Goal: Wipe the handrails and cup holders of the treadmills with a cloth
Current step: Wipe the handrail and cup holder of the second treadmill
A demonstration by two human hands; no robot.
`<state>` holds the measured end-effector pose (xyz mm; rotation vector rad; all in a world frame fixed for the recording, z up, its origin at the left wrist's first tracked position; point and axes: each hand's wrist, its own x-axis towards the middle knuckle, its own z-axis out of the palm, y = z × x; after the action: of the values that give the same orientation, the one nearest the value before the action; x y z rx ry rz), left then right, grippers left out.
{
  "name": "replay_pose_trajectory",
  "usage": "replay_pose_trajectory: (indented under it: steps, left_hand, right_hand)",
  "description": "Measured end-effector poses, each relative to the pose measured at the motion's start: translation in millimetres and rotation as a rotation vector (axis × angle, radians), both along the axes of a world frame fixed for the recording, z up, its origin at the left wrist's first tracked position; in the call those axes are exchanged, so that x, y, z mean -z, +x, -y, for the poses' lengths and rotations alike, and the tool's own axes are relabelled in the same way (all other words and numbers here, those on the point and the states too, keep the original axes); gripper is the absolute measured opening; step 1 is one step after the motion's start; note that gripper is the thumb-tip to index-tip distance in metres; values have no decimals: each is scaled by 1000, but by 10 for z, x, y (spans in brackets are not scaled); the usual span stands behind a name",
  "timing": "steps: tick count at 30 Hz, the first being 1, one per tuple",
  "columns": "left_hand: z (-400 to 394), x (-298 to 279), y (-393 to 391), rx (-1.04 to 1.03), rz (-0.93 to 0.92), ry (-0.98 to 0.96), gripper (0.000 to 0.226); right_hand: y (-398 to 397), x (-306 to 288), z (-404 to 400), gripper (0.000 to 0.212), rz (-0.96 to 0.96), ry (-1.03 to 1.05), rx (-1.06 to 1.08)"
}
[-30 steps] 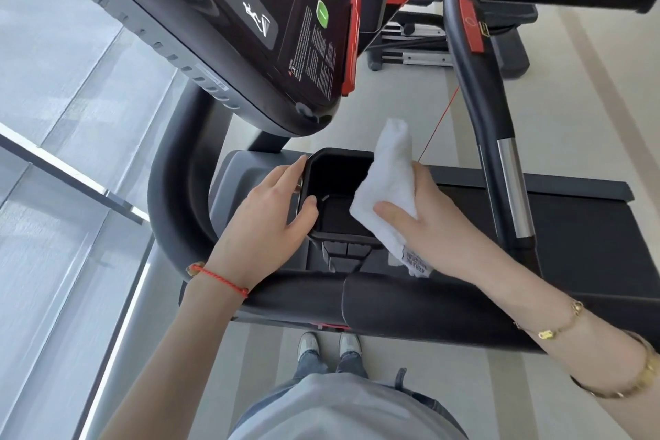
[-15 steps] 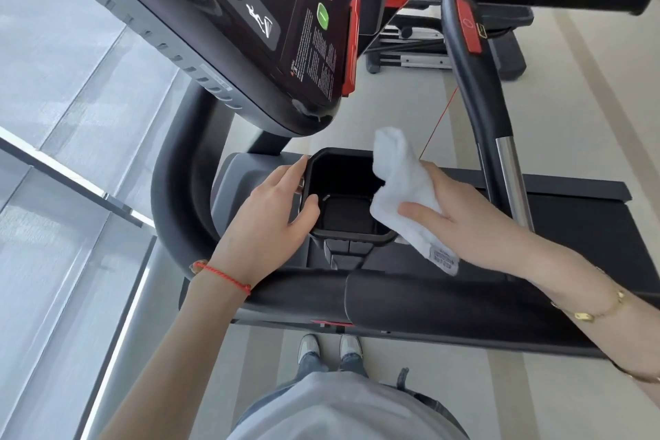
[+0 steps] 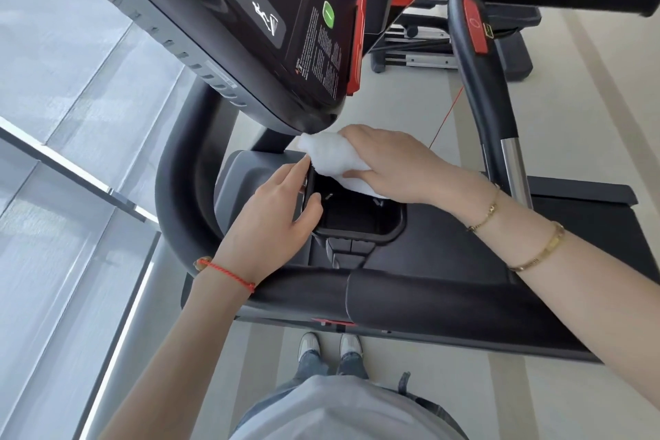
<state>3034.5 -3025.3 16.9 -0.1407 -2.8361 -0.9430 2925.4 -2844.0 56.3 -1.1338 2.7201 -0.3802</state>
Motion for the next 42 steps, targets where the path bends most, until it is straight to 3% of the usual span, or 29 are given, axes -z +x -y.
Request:
replay_pose_trajectory:
  steps: [3,6,12,15,17,22,26,31,36,42]
  left_hand:
    - [4,-2,-2,-8,-8,-6,44]
    - [18,7,-5,-5,-4,4,57]
    - [41,12,0,-19,35,-1,59]
    - [30,1,-5,-7,36,-2,61]
    - [39,6,-12,-7,29,6,60]
    - [59,28,14,-2,2,54,51]
    - [79,58,6,-23,0,27,51]
    - [72,35,-2,-10,34,66,48]
    - [40,-28,38,-5,9,48,48]
    - [-31,-134,174,-49,2,-15,47]
  right_hand:
    - [-2,36,45,42,-71,-19,-15]
    - [69,84,-62,37,-64,-90,109]
    - [284,71,-512,37,319,-312,300]
    - [440,13,-720,57,357,-309,255]
    - [550,-24,-774,70,353,-243,163]
    - [860,-32,-607,71,213,-58,-74]
    - [896,-38,-225,39,102,-68,-113]
    - [941,-54,-351,29,9,-28,-156]
    - [981,-97,-620,50,57,-61,-170]
    - [1069,-146,-766,58,4,-169,-149]
